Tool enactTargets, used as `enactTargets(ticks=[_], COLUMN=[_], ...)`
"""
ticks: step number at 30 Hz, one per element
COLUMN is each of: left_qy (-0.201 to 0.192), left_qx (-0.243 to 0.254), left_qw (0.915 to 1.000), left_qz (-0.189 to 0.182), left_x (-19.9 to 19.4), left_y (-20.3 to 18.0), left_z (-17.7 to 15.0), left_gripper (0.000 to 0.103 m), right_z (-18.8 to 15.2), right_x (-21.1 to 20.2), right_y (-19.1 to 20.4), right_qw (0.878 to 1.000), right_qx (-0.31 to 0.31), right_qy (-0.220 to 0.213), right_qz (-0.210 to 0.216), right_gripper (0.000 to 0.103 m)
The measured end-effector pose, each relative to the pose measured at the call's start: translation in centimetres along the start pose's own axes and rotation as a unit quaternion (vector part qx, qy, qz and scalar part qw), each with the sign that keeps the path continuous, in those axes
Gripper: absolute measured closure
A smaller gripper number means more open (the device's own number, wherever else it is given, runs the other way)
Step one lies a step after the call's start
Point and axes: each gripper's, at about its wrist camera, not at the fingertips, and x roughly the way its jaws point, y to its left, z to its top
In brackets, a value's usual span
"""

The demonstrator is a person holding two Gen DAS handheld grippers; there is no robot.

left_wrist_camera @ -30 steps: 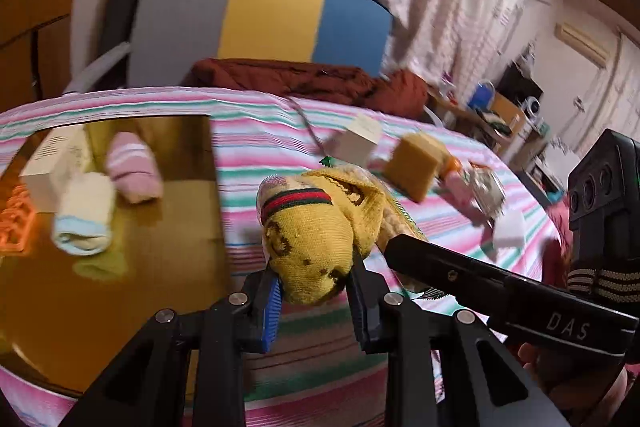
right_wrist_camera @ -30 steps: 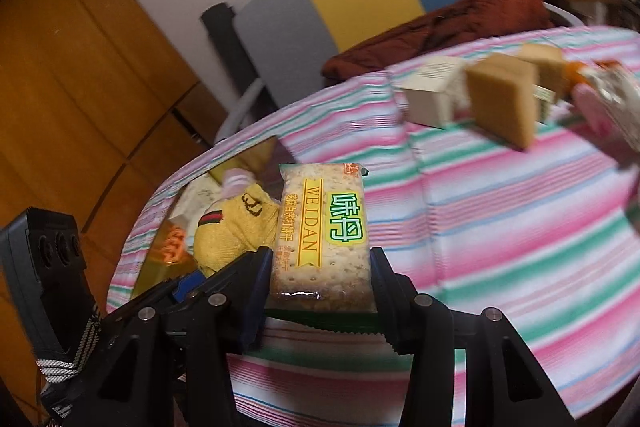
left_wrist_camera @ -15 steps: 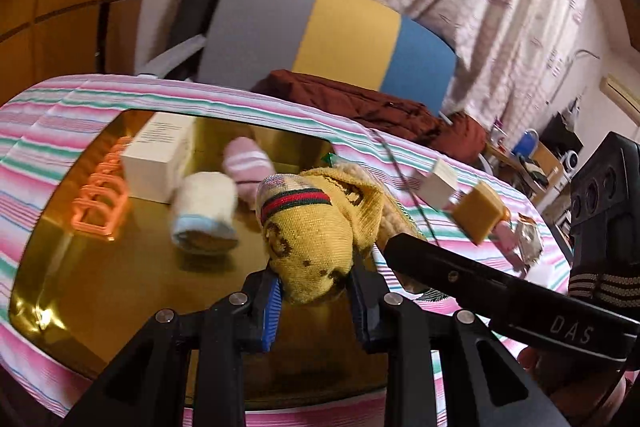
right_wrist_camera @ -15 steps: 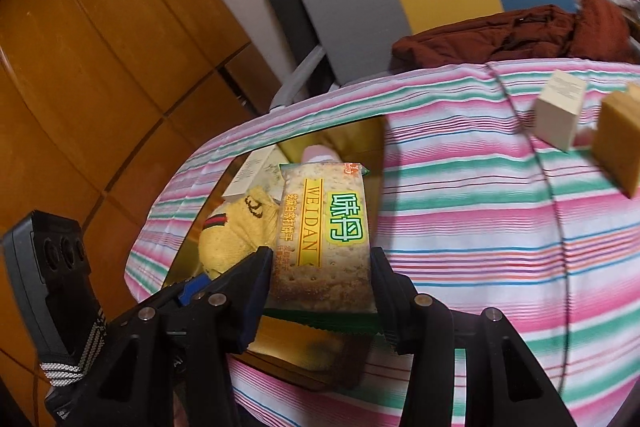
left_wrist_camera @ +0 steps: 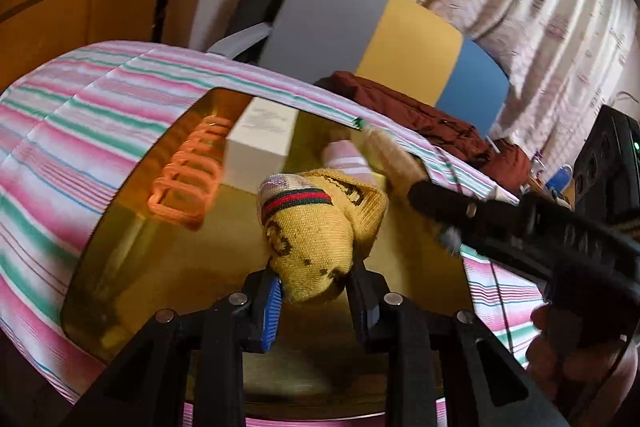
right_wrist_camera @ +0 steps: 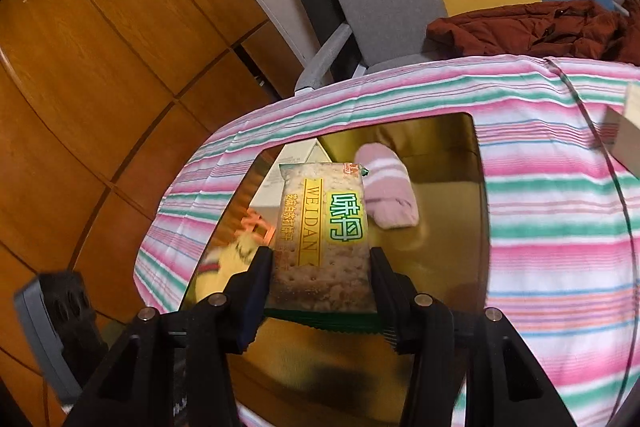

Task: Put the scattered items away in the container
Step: 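Carry the yellow sock with the left tool while the right tool carries the cracker pack into the gold tray, then open both tools to release the sock and cracker pack in the tray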

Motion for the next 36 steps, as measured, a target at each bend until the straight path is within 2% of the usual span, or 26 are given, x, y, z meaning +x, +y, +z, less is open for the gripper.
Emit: enactTargets(ticks=[5, 10, 13, 18, 21, 23, 27, 28, 32, 36], left_qy=[0.018, 0.036, 0.036, 0.008, -0.017, -0.019, 0.004, 0.009, 0.036, 0.068], left_qx=[-0.009, -0.024, -0.036, -0.046, -0.047, -0.044, -0.025, -0.022, -0.021, -0.023], left_qw=[0.9997, 0.9987, 0.9983, 0.9982, 0.998, 0.998, 0.9978, 0.9977, 0.9969, 0.9924], left_qz=[0.015, 0.028, 0.029, 0.037, 0.037, 0.042, 0.061, 0.063, 0.067, 0.099], left_x=[1.2, 2.3, 2.4, 0.9, -0.2, -0.5, -0.2, -0.1, 1.2, 3.2], left_y=[1.5, 2.2, 2.6, 2.9, 2.7, 2.4, 2.0, 2.0, 2.1, 2.4], left_z=[0.5, 1.0, 1.0, 0.5, 0.2, 0.0, -0.3, -0.5, -0.8, 0.1], left_gripper=[0.071, 0.048, 0.046, 0.046, 0.047, 0.05, 0.071, 0.074, 0.074, 0.074], right_z=[2.3, 4.5, 4.9, 3.9, 3.1, 2.8, 2.6, 2.6, 3.1, 3.5], right_x=[2.8, 6.6, 7.9, 6.5, 5.3, 5.0, 5.7, 6.1, 8.0, 9.4], right_y=[-0.2, 0.0, 0.1, 0.1, 0.0, -0.2, -0.1, 0.0, 0.7, 1.1], right_qw=[1.0, 0.999, 0.998, 0.999, 1.0, 1.0, 1.0, 0.999, 0.999, 0.998], right_qx=[0.023, 0.04, 0.048, 0.034, 0.022, 0.019, 0.012, 0.01, -0.014, -0.031], right_qy=[0.011, 0.027, 0.034, 0.02, 0.01, 0.011, 0.017, 0.02, 0.034, 0.051], right_qz=[-0.009, -0.009, -0.006, -0.008, -0.009, -0.011, -0.023, -0.026, -0.038, -0.034], right_gripper=[0.054, 0.052, 0.04, 0.04, 0.056, 0.067, 0.07, 0.07, 0.07, 0.07])
